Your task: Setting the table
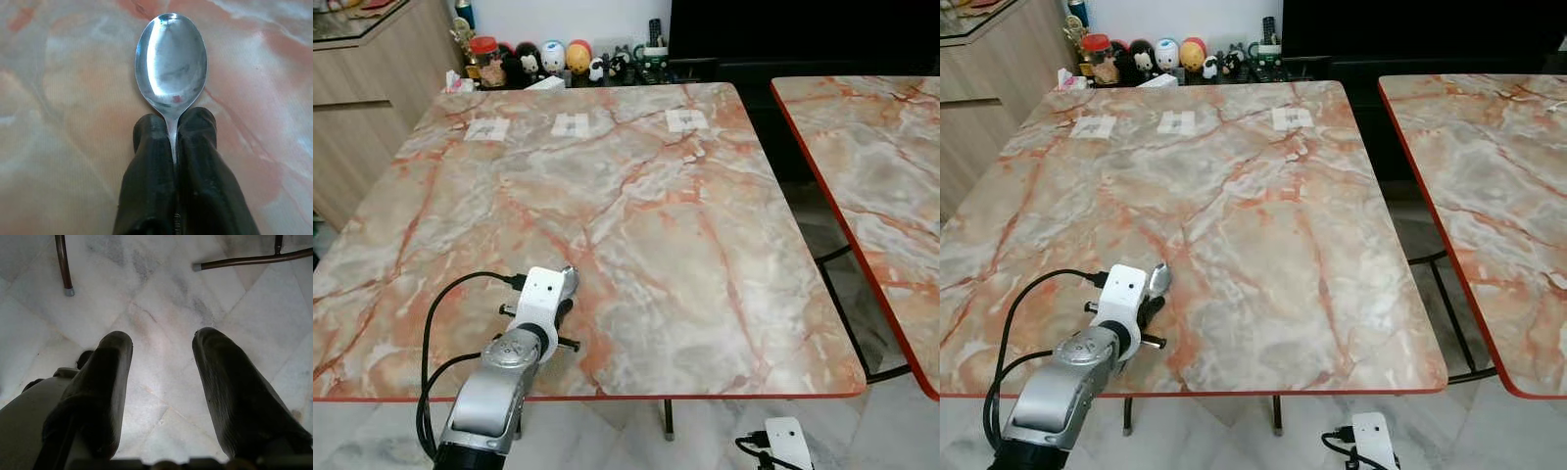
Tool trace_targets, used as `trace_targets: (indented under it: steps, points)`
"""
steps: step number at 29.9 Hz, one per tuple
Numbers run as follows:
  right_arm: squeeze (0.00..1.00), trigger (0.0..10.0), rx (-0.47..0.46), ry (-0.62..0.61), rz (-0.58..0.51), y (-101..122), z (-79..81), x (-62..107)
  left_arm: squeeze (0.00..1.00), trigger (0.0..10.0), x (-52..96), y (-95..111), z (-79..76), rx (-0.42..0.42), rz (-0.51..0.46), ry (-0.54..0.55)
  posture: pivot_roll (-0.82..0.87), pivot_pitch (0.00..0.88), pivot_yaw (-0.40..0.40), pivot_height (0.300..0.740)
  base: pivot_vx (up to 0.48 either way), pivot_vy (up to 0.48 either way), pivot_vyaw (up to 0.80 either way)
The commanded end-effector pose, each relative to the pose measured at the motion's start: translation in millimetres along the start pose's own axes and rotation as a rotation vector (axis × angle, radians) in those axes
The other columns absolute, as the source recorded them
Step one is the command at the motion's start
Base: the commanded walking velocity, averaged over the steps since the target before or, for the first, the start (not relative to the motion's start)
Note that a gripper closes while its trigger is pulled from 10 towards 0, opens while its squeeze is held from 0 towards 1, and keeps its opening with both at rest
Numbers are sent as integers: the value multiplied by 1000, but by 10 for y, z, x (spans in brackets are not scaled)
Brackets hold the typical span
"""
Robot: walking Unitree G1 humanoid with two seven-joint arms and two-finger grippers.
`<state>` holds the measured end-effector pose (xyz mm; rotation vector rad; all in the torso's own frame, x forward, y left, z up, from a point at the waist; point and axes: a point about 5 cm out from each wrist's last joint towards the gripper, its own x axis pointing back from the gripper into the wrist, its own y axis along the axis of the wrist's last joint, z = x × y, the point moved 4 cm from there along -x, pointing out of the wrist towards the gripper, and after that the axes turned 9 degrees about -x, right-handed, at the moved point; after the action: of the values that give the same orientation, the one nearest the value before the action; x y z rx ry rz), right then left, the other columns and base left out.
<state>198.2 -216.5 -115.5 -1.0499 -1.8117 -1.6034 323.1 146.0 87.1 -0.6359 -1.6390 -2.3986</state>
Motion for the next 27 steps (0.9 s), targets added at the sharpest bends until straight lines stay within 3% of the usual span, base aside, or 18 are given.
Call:
trace_targets:
  steps: [1,4,10,13,19,22,25,26,27]
  points:
    - [0,10000,8,-3,27,-86,-14,13,0,0,10,-540,-8,-33,204,9,-30,116,-6,740,0,0,0]
    - [0,10000,9,-3,27,-85,-17,13,0,0,11,-539,8,-57,197,24,-29,116,-8,740,0,0,0]
    - [0,10000,12,-3,28,-87,-23,13,0,0,10,-382,100,-46,95,86,-27,114,-9,740,0,0,0]
    - [0,10000,14,-2,28,-86,-23,12,0,0,10,-393,107,-42,101,87,-26,114,-9,740,0,0,0]
    - [0,10000,13,-3,27,-86,-23,12,0,0,41,-215,268,44,-17,181,-28,115,-8,740,0,0,0]
    - [0,10000,12,-4,27,-86,-24,13,0,0,99,-87,417,116,-94,245,-28,114,-8,740,0,0,0]
    - [0,10000,13,-3,28,-87,-24,13,0,0,177,63,537,133,-181,288,-24,116,-9,740,0,0,0]
    - [0,10000,14,-2,28,-87,-24,12,0,1569,206,108,572,142,-210,301,-24,116,-9,740,0,0,0]
    - [0,10000,14,-2,28,-87,-24,12,0,1569,206,108,572,142,-210,301,-24,116,-9,740,0,0,0]
